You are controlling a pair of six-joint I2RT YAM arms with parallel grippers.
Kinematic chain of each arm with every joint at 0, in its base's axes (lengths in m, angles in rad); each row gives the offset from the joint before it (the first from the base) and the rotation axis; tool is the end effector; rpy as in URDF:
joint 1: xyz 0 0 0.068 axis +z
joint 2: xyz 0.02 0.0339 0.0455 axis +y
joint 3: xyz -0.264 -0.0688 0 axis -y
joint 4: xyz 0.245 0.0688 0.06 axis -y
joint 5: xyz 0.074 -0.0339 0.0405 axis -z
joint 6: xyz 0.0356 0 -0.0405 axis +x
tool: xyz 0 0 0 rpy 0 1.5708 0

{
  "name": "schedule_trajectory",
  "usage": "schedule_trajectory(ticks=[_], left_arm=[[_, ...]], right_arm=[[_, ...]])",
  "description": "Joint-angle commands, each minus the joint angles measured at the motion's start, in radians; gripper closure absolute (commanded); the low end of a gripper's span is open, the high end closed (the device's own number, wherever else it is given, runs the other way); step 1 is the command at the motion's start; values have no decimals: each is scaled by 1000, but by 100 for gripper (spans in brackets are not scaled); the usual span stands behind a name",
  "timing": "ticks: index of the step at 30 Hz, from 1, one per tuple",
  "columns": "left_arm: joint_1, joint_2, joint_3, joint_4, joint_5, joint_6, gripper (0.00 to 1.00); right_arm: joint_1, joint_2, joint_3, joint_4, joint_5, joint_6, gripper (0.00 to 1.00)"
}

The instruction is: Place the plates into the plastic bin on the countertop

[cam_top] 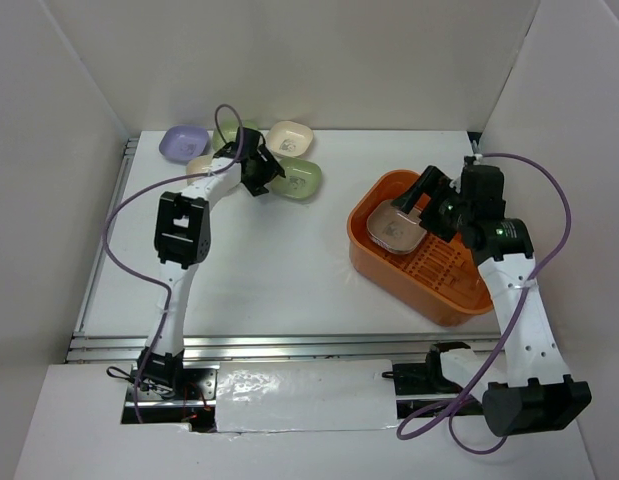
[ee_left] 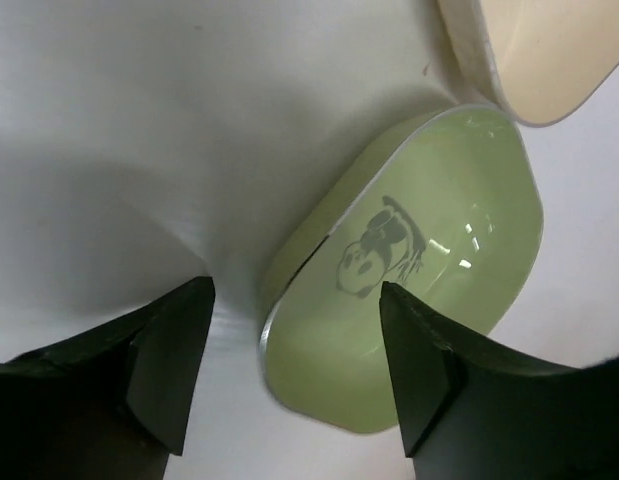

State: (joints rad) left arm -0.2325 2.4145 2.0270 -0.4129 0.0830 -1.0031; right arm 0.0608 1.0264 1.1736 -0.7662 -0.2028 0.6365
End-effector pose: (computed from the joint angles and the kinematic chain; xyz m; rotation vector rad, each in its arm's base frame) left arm 0.5277 -0.1280 0.1734 -0.8926 2.3120 -0.6658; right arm 0.2047 0.0196 0.3715 0.5232 2.1808 0.6085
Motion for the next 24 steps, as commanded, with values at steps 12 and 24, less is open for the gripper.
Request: schedule_trajectory(ticks=[12, 24], left_arm=[[-140, -185, -6, -474, -370, 23, 100], [-335, -732, -324, -598, -500, 215, 100]], right_arm=[[68, 69, 124, 71, -95, -18, 0], [442, 432, 331, 68, 149, 44, 0]])
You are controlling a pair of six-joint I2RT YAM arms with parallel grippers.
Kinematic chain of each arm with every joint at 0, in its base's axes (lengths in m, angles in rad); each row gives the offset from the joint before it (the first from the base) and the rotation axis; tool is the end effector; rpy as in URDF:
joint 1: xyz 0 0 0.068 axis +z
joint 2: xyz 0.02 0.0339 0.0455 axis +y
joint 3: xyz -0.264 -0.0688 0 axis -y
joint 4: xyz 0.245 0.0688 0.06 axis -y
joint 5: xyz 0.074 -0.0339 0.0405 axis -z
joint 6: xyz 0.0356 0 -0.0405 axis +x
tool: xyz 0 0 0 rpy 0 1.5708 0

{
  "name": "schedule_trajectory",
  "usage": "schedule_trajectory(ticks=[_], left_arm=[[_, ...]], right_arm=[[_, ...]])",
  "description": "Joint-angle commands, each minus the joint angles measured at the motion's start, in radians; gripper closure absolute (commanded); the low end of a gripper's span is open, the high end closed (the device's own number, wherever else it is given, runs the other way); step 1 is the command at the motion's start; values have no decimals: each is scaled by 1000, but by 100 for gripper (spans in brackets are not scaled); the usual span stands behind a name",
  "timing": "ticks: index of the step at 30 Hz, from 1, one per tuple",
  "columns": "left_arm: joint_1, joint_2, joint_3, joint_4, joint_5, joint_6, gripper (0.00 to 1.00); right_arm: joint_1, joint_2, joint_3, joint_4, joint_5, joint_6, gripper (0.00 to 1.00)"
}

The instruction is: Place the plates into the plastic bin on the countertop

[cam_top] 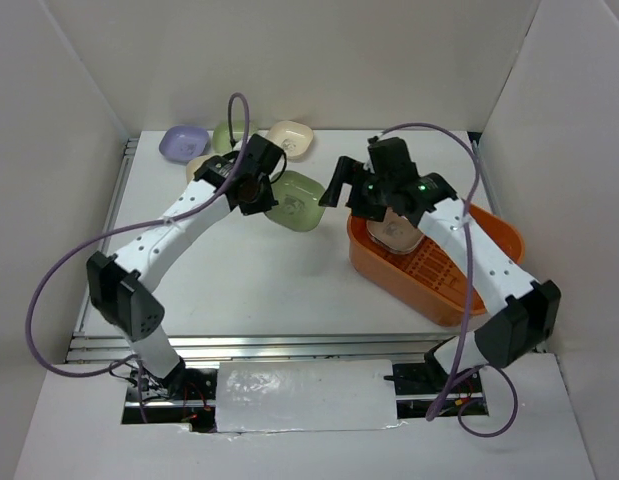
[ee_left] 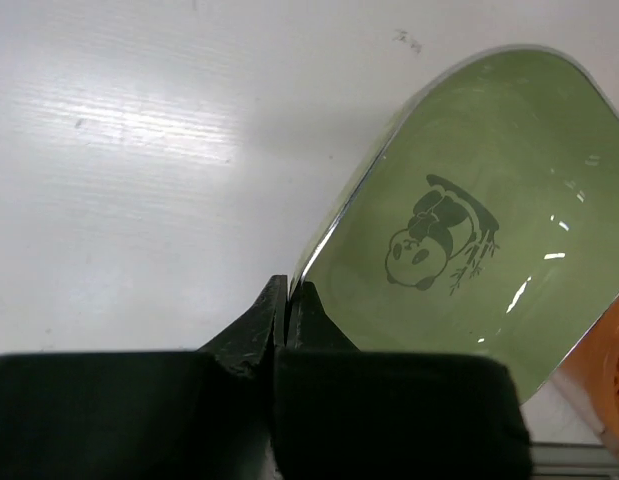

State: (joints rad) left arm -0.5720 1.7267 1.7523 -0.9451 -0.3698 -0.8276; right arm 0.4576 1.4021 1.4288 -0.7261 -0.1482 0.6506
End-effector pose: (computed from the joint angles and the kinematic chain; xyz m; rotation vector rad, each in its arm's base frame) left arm 0.3175 -0.1891 0.3553 -0.4580 2.3701 -0.1792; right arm 0.2691 0.1384 0.3700 0.1470 2.3701 0.7312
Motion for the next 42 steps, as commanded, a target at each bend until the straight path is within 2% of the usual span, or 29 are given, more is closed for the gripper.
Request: schedule_trajectory(ticks=[1, 4, 8, 11, 12, 13, 14, 15, 16, 17, 18, 20, 24, 27, 31, 34, 37, 39, 42], left_arm=[[1, -62, -59, -70, -46, 32, 100], [-9, -134, -88, -55, -34, 30, 100], [-5, -213, -108, -23, 12, 56, 100], [-3, -237, -120, -15, 43, 67, 100], [0, -243, -125, -12, 51, 67, 100], [3, -259, -137, -5, 61, 71, 100], [4, -266, -142, 15, 81, 73, 96], [6, -271, -139, 16, 80, 67, 82], [8, -280, -123, 9, 71, 53, 65], [9, -283, -105, -15, 28, 39, 11], [17, -289, -62, -32, 0, 21, 1], [37, -302, -22, -61, -64, 10, 1], [119, -372, 10, -38, -141, -27, 1], [223, -452, -40, 37, -132, -5, 1], [336, -431, -83, 71, -49, 34, 1], [412, -385, -178, 112, 64, 82, 1], [461, -352, -267, 195, 112, 81, 1], [497, -357, -379, 271, 133, 85, 1], [534, -331, -468, 394, 179, 110, 1]], right_arm=[[59, 79, 84, 22, 108, 40, 0], [102, 155, 99, 14, 141, 78, 0], [134, 222, 96, 57, 96, 118, 2], [154, 230, 76, 120, 56, 164, 23], [158, 233, 67, 152, 47, 173, 42], [159, 235, 64, 163, 27, 182, 56], [161, 233, 62, 166, 30, 204, 75], [168, 229, 70, 151, 45, 213, 100], [171, 215, 70, 146, 68, 219, 100], [174, 184, 73, 139, 128, 231, 100], [170, 169, 78, 105, 175, 233, 100], [145, 124, 94, 55, 249, 233, 100], [-4, 35, 58, -56, 303, 207, 100], [-98, -69, -14, -90, 308, 163, 100], [-319, -187, -108, -101, 291, 45, 100], [-449, -184, -186, -82, 274, -11, 100], [-534, -135, -220, -50, 242, -35, 100], [-550, -91, -223, -22, 234, -39, 100], [-576, -30, -223, 13, 207, -45, 99]])
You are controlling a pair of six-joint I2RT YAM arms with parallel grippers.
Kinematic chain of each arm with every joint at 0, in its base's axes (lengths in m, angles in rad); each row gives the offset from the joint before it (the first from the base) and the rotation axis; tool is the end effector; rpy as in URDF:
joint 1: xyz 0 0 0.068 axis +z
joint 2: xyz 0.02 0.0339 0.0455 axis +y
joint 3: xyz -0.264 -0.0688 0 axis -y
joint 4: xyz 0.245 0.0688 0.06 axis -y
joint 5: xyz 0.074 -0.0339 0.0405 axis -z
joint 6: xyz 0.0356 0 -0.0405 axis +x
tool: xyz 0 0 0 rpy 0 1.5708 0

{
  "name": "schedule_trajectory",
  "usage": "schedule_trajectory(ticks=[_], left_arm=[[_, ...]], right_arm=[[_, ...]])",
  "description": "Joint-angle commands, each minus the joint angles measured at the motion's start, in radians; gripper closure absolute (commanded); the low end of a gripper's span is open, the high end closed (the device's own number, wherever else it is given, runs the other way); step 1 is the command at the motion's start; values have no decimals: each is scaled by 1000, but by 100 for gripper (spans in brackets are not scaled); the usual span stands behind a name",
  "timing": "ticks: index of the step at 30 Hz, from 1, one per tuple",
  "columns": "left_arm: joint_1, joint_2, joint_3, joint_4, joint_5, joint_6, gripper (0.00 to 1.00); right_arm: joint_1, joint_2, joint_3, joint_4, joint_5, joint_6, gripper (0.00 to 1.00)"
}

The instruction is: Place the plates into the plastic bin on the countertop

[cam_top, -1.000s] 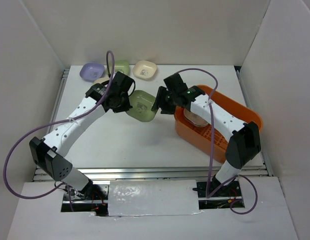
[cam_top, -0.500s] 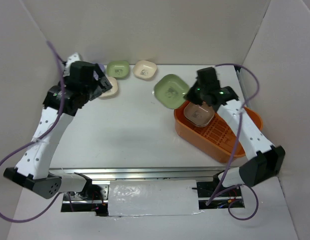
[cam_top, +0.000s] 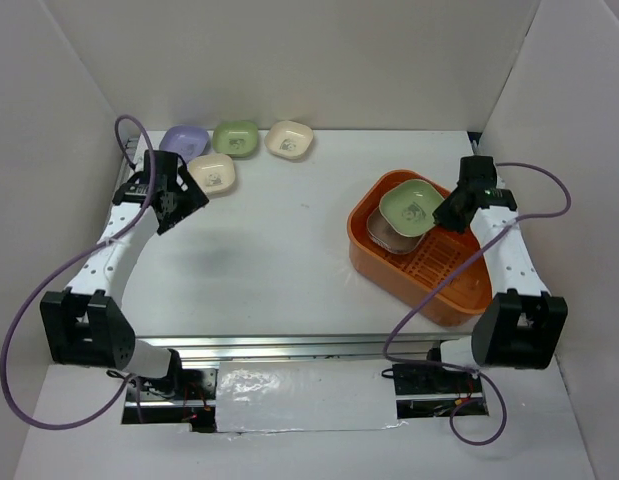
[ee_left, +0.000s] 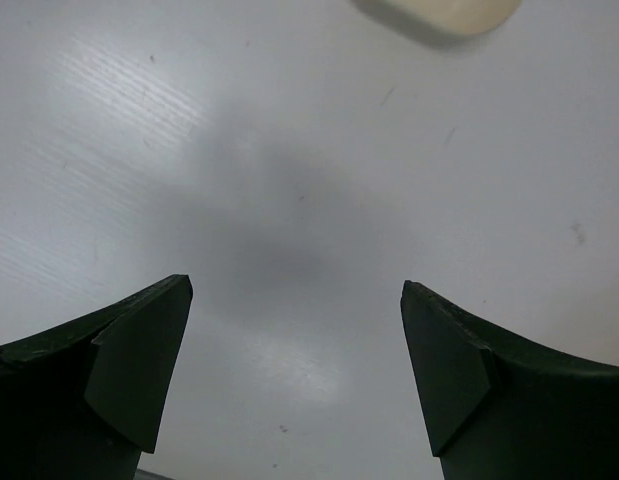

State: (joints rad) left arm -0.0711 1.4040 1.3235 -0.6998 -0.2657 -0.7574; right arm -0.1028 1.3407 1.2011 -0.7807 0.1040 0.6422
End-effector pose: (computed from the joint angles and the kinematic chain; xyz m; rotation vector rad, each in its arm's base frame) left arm 0.3021 -0.0121 0.3377 -0.9007 2.1372 -0.1056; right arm 0.2752 -0.0321 0.3088 0.9455 2.2999 0.0987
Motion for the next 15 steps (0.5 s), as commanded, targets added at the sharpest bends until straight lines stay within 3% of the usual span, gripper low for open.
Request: schedule_trajectory(ticks=[1, 3, 4, 5, 6, 10, 15], left_arm=[[45, 9, -46, 170, 88, 47, 1], [68, 64, -43, 192, 105, 58, 1], [97, 82, -35, 198, 129, 62, 1], [122, 123, -12, 197, 137, 61, 1], [132, 142, -1, 203, 146, 66, 1], [174, 236, 106, 204, 184, 84, 1], [214, 415, 190, 255, 234, 102, 1]], right_arm=[[-18, 47, 21, 69, -55, -42, 96], [-17, 78, 41, 81, -96, -67, 85], [-11, 81, 63, 83, -99, -70, 67], [6, 83, 77, 69, -99, -70, 44], [14, 75, 90, 58, -96, -67, 1], [46, -3, 166, 3, -50, -61, 0], [64, -158, 192, -12, -130, -55, 0]])
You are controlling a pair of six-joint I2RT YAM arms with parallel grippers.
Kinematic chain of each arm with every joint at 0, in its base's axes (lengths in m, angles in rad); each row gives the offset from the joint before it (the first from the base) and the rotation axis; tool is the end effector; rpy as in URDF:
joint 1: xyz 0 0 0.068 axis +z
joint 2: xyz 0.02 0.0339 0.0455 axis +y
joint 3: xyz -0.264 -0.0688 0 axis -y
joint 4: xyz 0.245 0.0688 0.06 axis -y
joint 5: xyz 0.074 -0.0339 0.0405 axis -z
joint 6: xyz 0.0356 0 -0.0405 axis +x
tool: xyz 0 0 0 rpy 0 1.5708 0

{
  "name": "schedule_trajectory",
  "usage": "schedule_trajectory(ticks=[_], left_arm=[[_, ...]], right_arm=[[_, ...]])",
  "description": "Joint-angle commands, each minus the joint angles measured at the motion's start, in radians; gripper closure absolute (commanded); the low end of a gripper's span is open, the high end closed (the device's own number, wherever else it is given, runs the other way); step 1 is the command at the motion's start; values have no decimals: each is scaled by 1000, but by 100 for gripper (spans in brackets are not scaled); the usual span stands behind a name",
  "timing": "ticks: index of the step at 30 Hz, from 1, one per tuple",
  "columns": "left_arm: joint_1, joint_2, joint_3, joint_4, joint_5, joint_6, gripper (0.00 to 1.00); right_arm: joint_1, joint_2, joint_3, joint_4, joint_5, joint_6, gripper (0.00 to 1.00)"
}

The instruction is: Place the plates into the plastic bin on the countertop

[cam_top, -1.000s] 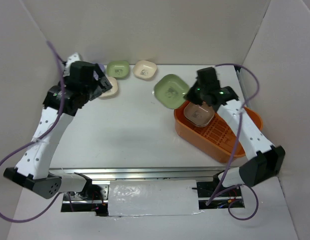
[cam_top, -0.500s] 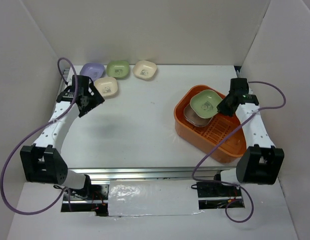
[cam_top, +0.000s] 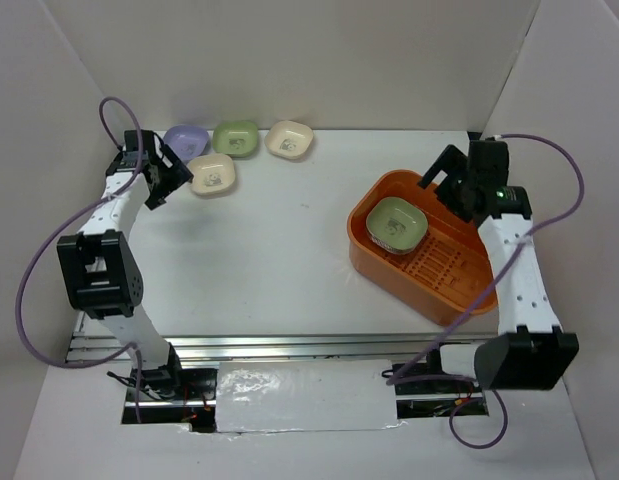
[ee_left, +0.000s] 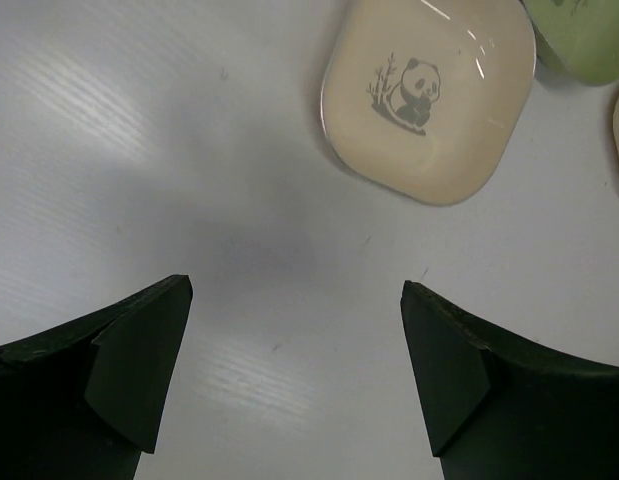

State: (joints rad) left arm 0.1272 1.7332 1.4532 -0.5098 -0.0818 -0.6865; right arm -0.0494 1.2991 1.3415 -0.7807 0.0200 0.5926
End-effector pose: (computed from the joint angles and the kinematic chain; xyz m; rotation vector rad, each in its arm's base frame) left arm 0.3883 0.0526 0.2862 -0.9720 2.1551 -0.1756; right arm 0.2721 -0.0142 0.3644 0.7425 2.2005 0.2531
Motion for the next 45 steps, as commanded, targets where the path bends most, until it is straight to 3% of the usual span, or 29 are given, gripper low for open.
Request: schedule_trajectory(ticks=[1, 6, 10, 13, 14, 17, 21, 22, 29, 35, 41, 44, 45], left_arm=[[20, 121, 82, 63, 47, 31, 1], [37, 357, 242, 102, 118, 53, 3], [16, 491, 392, 65, 88, 41, 6], [-21, 615, 502, -46, 8, 33, 23], [-30, 623, 512, -61, -10, 31, 49], [-70, 609, 507, -114, -91, 16, 100], [-179, 481, 423, -263, -310, -46, 100], [-234, 389, 389, -283, -391, -54, 100], [-464, 13, 156, -409, -446, -91, 100], [-577, -133, 193, -458, -340, -71, 100], [-598, -221, 208, -418, -208, -42, 100], [-600, -239, 214, -411, -188, -41, 100], [-600, -241, 217, -408, -176, -38, 100]], right_arm=[[17, -135, 41, -5, -72, -8, 0], [23, -234, -4, 37, -262, -11, 0], [40, -251, -10, 46, -310, -30, 0], [45, -228, 4, 11, -285, -51, 0], [45, -222, 7, 5, -282, -54, 0], [45, -222, 8, 14, -285, -48, 0], [147, -158, 13, 55, -247, -85, 0], [166, -85, 30, 44, -267, -96, 0], [391, 135, 254, 77, -186, -21, 0], [508, 446, 562, -90, -160, -13, 0], [589, 522, 527, 1, -209, 38, 2], [615, 529, 507, 26, -230, 47, 12], [622, 528, 483, 37, -244, 55, 20]])
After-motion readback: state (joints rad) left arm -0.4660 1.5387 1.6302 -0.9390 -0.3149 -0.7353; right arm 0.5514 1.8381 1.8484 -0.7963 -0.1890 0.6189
